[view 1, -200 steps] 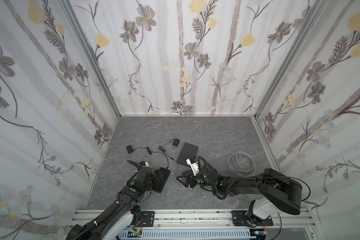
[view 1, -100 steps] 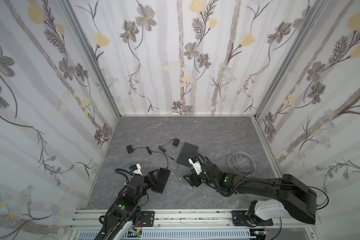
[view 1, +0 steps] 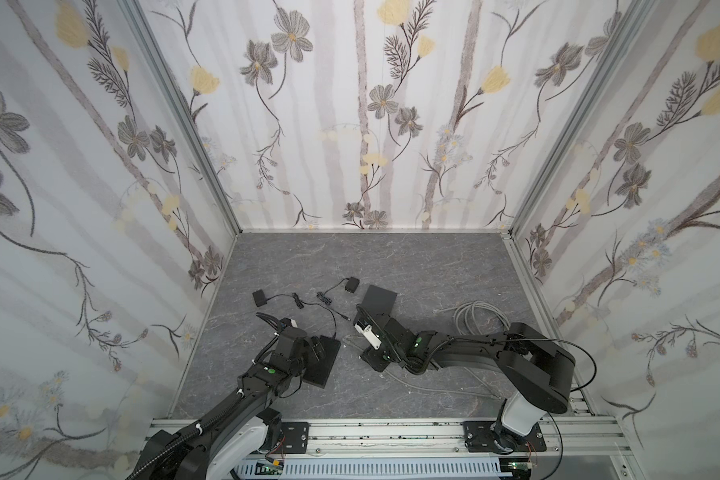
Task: Insert the plug into the switch port
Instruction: 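Lower the left gripper onto the ribbed switch while the right gripper approaches the grey cables, then grasp the grey ethernet cable just behind its plug with the right gripper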
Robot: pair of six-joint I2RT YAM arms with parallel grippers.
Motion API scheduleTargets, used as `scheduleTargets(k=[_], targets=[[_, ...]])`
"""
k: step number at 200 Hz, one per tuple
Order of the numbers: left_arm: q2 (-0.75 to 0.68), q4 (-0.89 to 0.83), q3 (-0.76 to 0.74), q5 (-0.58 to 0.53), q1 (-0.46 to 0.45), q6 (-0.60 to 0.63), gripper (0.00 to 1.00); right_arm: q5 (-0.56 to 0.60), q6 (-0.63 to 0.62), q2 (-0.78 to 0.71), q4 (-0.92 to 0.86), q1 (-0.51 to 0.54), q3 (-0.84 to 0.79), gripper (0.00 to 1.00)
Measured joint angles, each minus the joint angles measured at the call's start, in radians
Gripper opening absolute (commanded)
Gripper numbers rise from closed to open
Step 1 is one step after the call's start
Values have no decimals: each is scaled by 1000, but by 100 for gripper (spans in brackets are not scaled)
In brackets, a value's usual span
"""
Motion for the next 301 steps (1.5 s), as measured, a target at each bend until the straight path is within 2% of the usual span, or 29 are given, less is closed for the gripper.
scheduleTargets(k=[23, 33, 76, 104, 134, 182, 239, 246, 255, 263, 301], targets=[[40, 48, 9, 54, 18, 17, 80, 0, -18, 62, -20, 0, 50, 37], [47, 60, 10, 76, 19, 27, 80, 0, -25, 76, -25, 1, 58, 31], [90, 145, 0, 153, 21, 36, 80, 0, -38, 65, 5, 7, 25, 13], [127, 201, 0, 184, 22, 36, 80, 1, -45, -2, 27, 19, -65, 10], [118, 189, 4, 202, 22, 36, 80, 34, -59, -99, 32, 47, -175, 7], [24, 129, 11, 203, 21, 33, 80, 63, -69, -193, 3, 105, -253, 8], [-283, -60, 31, 171, 8, 58, 81, 80, -108, -122, -45, 266, -165, 9], [-324, -79, 29, 167, 6, 61, 81, 82, -110, -121, -47, 272, -163, 13], [-381, -106, 26, 165, 3, 71, 81, 87, -110, -121, -49, 273, -163, 25], [-430, -127, 21, 165, 3, 79, 81, 98, -110, -121, -51, 275, -163, 28], [-571, -196, 21, 176, -5, 109, 80, 89, -121, -131, -86, 278, -122, 32]])
